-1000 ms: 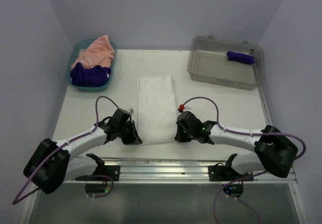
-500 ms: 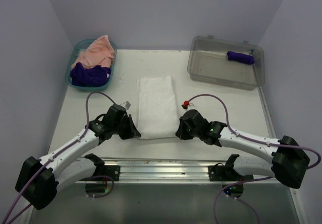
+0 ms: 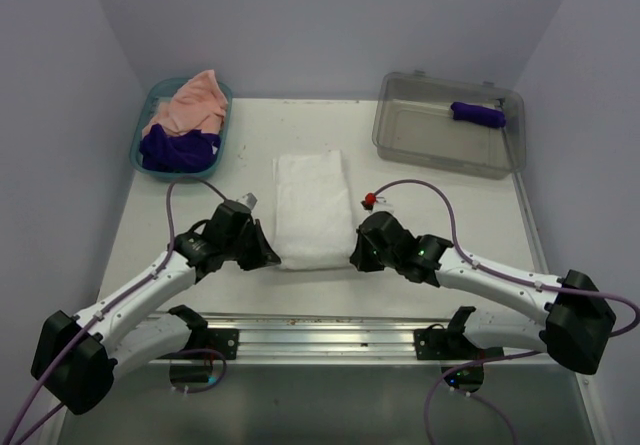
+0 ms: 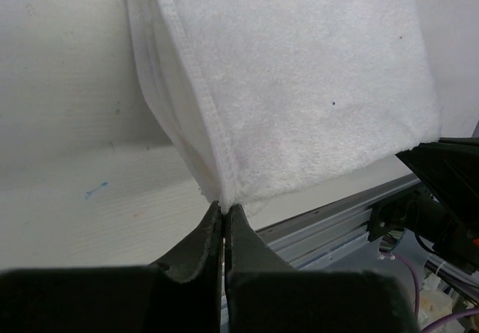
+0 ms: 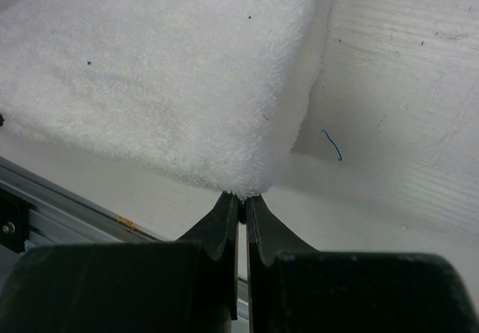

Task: Roll the towels
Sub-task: Roll the towel

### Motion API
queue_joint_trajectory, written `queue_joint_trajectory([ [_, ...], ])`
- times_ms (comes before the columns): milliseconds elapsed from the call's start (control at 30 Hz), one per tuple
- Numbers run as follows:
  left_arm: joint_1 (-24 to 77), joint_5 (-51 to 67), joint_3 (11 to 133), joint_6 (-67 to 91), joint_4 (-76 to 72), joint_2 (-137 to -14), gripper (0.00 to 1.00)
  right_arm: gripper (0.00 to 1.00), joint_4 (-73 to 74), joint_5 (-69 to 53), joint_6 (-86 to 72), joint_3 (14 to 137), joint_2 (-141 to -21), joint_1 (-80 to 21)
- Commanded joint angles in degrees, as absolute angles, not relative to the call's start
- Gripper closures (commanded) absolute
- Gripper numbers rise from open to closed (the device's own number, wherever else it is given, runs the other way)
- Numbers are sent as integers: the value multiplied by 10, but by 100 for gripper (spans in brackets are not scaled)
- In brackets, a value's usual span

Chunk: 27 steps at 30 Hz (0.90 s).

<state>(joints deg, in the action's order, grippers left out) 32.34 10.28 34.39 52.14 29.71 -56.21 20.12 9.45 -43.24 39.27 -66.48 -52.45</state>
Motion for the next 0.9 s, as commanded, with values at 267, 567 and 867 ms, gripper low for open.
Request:
queue_joint_trajectory([
  [267,324,83,340,505,341,-544,49,52,254,131,-439,370,-640,-532],
  [567,325,127,375,493,236,-628,63,89,237,169,-396,444,-691,-526],
  [867,327,124,319,487,168,-720,67,100,176,125,-384,450,-824,-520],
])
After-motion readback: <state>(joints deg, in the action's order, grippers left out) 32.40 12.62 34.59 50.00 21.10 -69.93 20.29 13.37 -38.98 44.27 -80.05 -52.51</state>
